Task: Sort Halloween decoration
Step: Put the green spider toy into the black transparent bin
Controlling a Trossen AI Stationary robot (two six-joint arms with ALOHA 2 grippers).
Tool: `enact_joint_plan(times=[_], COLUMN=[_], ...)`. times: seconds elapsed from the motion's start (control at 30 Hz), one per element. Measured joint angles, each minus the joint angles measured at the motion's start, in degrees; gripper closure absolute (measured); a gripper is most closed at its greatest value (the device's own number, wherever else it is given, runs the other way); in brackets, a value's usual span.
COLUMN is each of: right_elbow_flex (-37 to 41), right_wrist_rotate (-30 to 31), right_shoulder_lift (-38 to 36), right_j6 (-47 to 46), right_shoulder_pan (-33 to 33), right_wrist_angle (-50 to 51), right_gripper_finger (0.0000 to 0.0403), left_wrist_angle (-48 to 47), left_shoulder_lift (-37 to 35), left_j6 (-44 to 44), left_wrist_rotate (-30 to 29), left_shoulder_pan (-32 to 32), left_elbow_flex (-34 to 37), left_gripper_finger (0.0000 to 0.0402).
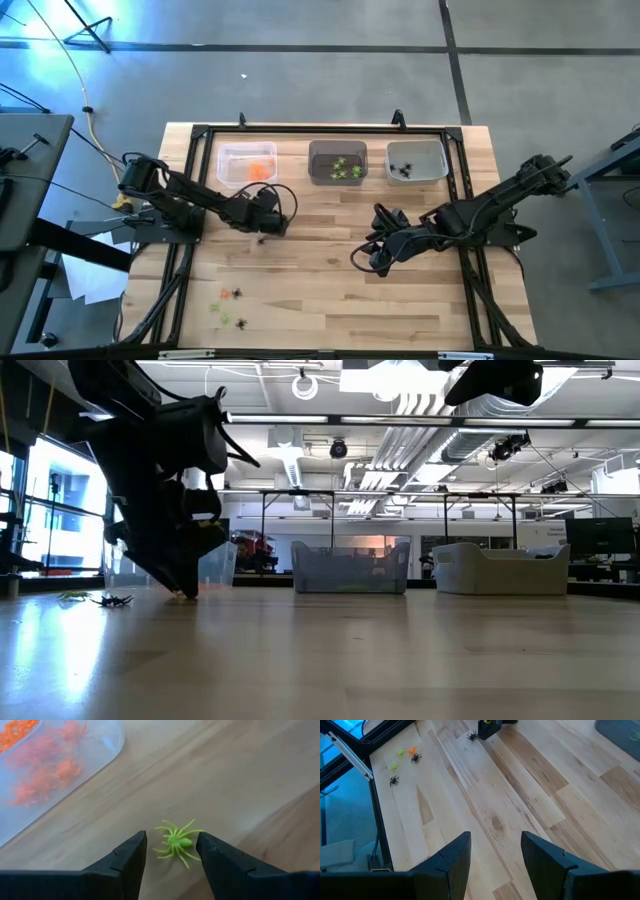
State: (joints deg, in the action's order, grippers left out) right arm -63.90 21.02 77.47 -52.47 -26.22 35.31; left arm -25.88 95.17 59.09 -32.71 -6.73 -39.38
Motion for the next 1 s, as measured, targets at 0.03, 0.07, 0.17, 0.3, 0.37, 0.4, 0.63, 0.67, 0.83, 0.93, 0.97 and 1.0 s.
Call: enact_joint_plan(times=[0.03, 0.07, 0.17, 0.3, 0.37, 0.4, 0.63, 0.67, 0.83, 0.93, 0.97, 1.0], right_elbow_flex=[0.0, 0.0, 0.0, 0.0, 0.0, 0.0, 0.0, 0.0, 0.0, 0.0, 0.0, 0.0], right_wrist_rotate=[0.0, 0.0, 0.0, 0.0, 0.0, 0.0, 0.0, 0.0, 0.0, 0.0, 0.0, 0.0], right_shoulder_lift=[0.0, 0.0, 0.0, 0.0, 0.0, 0.0, 0.0, 0.0, 0.0, 0.0, 0.0, 0.0], right_j6=[0.0, 0.0, 0.0, 0.0, 0.0, 0.0, 0.0, 0.0, 0.0, 0.0, 0.0, 0.0], right_shoulder_pan=[0.0, 0.0, 0.0, 0.0, 0.0, 0.0, 0.0, 0.0, 0.0, 0.0, 0.0, 0.0], right_wrist_angle=[0.0, 0.0, 0.0, 0.0, 0.0, 0.0, 0.0, 0.0, 0.0, 0.0, 0.0, 0.0], right_gripper_finger=[0.0231, 0.0231, 0.0231, 0.0231, 0.0231, 0.0231, 0.0231, 0.0231, 0.0231, 0.0231, 0.0231, 0.0231], left_wrist_angle=[0.4, 0.9, 1.9, 2.3, 2.3, 2.4, 3.1, 3.2, 4.1, 4.6, 4.7, 4.7], left_shoulder_lift=[0.3, 0.5, 0.7, 0.8, 0.8, 0.8, 0.9, 0.9, 0.9, 0.7, 0.6, 0.6], left_j6=[0.0, 0.0, 0.0, 0.0, 0.0, 0.0, 0.3, 0.3, -1.2, -1.2, -1.2, -1.2], left_wrist_rotate=[0.0, 0.0, 0.1, 0.6, 1.0, 1.2, 2.2, 2.2, 1.9, 1.7, 1.8, 1.7], left_shoulder_pan=[0.2, 0.3, 0.7, 0.7, 0.7, 0.7, 0.7, 0.7, 0.7, 0.7, 0.6, 0.4], left_elbow_flex=[0.0, 0.0, 0.0, 0.1, 0.1, 0.1, 0.0, 0.0, 0.2, 0.2, 0.3, 0.2], left_gripper_finger=[0.0225, 0.0225, 0.0228, 0.0255, 0.0278, 0.0291, 0.0382, 0.0391, 0.0397, 0.04, 0.04, 0.04])
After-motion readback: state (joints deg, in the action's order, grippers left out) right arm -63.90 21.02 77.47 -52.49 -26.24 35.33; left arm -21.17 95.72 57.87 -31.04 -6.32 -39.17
